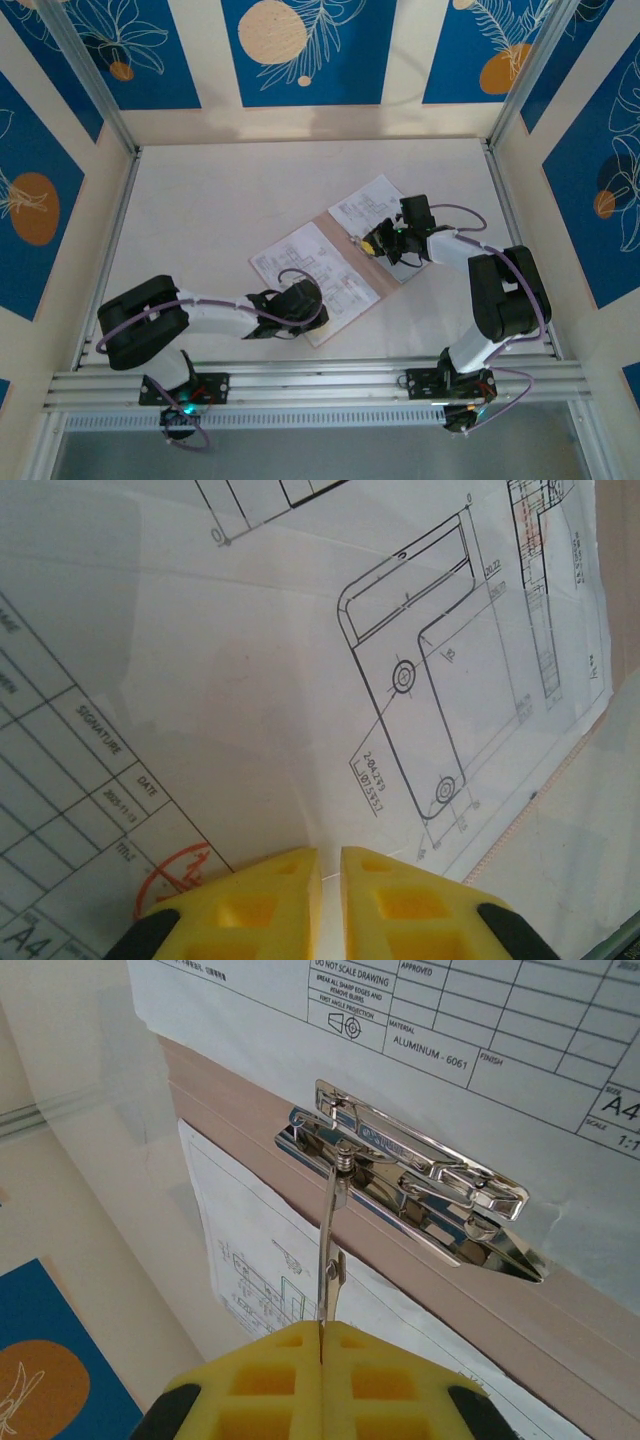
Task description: Put the files into the folder
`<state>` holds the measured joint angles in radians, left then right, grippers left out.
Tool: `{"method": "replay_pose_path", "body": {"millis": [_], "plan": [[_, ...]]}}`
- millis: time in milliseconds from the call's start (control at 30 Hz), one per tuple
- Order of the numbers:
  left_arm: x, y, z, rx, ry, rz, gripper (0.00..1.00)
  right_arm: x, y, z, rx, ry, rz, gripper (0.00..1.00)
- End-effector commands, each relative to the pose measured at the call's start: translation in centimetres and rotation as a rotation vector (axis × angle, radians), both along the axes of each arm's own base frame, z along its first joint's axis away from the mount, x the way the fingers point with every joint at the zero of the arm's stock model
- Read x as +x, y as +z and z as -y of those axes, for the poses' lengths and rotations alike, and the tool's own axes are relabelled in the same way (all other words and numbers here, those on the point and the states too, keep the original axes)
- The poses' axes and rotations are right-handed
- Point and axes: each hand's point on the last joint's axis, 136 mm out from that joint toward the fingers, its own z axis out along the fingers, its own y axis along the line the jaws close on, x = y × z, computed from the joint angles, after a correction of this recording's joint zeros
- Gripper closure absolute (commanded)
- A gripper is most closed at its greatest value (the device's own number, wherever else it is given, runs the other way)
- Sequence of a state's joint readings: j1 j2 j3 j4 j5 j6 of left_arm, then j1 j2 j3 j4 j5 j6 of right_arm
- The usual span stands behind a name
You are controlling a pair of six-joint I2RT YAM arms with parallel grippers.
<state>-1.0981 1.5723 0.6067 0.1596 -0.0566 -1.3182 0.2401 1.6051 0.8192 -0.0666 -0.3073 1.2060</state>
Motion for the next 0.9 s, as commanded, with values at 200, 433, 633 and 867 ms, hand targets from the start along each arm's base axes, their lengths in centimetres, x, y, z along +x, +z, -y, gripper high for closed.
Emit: {"method": "replay_pose_path", "body": {"millis": [200,433,633,867], "plan": [[-1.1,-2.8,-2.5,0.048,0.086,-0.05,0.91,-3.2,-3.8,1.8,-0.038,0.008,-0.078,1.0],[-1.2,-3.1,-3.0,0.048,0.109,-0.051,0.91,-5.1,-7.1,3.3,-0.087,-0.003,-0.134,1.0],[-1.1,-2.9,-3.4,0.056,0.116,-0.046,0.91,-6.3,-9.2,4.0,-0.131,-0.018,-0.185,1.0],[-1.3,-3.0,-3.7,0.067,0.119,-0.05,0.91,-7.4,-10.6,5.5,-0.21,-0.05,-0.235,1.0]]}}
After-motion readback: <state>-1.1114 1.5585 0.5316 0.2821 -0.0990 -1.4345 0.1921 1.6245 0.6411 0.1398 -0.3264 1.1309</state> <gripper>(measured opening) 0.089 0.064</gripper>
